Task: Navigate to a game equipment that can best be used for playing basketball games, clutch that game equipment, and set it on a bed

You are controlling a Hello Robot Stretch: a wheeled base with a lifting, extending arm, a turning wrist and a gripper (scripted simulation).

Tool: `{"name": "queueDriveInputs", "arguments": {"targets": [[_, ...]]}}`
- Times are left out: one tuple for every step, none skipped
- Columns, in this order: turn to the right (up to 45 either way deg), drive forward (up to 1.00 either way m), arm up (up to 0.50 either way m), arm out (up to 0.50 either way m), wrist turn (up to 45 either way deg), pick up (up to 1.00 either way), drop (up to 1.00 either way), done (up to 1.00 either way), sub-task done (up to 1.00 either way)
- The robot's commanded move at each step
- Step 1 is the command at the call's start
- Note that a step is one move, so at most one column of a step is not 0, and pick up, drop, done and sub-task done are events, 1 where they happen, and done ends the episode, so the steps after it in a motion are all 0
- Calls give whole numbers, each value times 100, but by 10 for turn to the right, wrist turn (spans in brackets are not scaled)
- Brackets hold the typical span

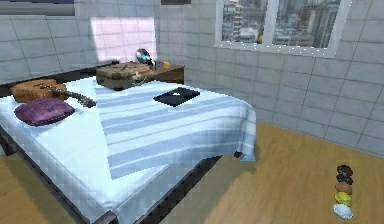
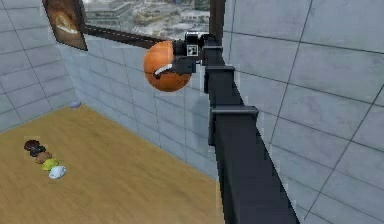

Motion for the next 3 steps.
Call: {"name": "queueDriveInputs", "arguments": {"targets": [[0, 0, 0, 0, -450, 0, 0, 0, 0], [0, 0, 0, 0, -450, 0, 0, 0, 0], [0, 0, 0, 0, -210, 0, 0, 0, 0]]}}
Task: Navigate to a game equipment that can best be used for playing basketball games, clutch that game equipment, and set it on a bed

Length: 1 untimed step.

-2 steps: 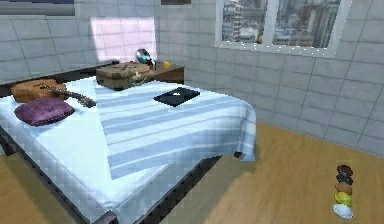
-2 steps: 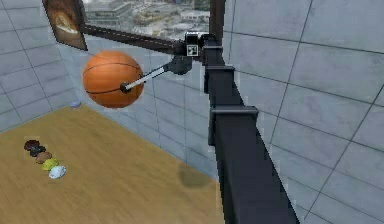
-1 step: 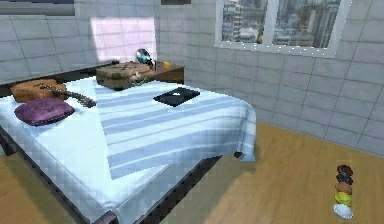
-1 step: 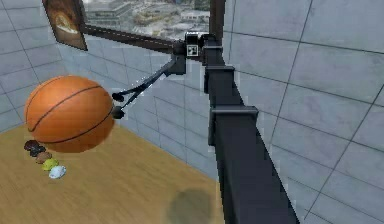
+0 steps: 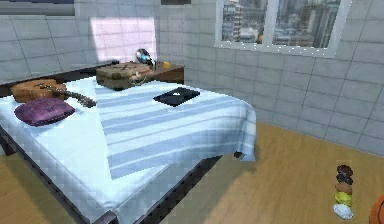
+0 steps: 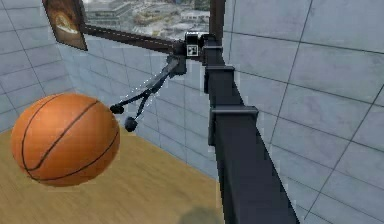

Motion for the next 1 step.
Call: {"name": "queueDriveInputs", "arguments": {"targets": [[0, 0, 0, -48, 0, 0, 0, 0, 0]]}}
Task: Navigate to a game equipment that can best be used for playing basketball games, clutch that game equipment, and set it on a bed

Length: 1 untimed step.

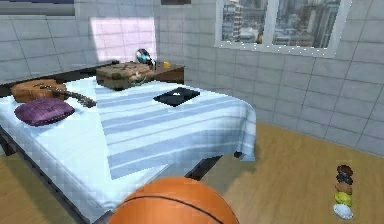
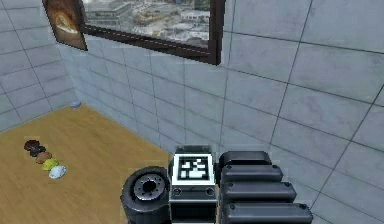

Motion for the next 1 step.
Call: {"name": "queueDriveInputs", "arguments": {"targets": [[-330, 0, 0, 0, 0, 0, 0, 0, 0]]}}
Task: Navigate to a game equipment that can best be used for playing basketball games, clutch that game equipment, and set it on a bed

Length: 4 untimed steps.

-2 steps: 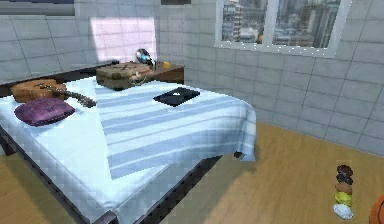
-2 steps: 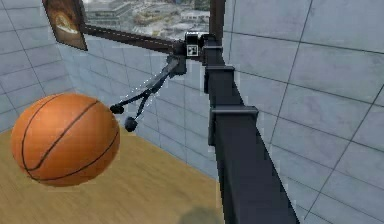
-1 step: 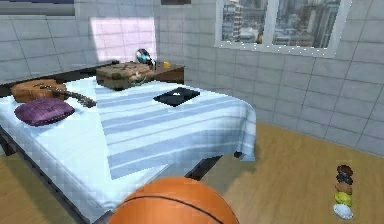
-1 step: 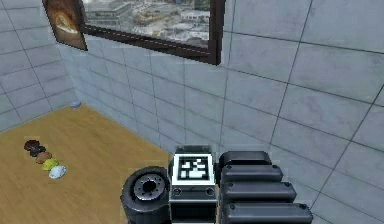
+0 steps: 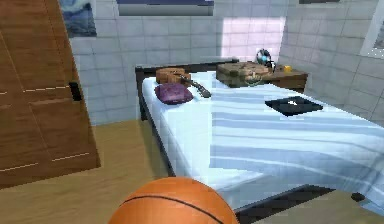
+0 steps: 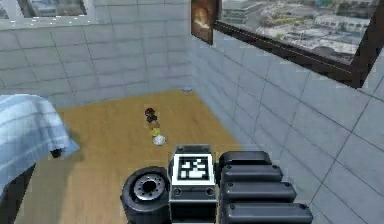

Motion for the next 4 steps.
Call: {"name": "queueDriveInputs", "arguments": {"targets": [[0, 45, 0, 0, 0, 0, 0, 0, 0], [-450, 0, 0, 0, 0, 0, 0, 0, 0], [-420, 0, 0, 0, 0, 0, 0, 0, 0], [0, 25, 0, 0, 0, 0, 0, 0, 0]]}}
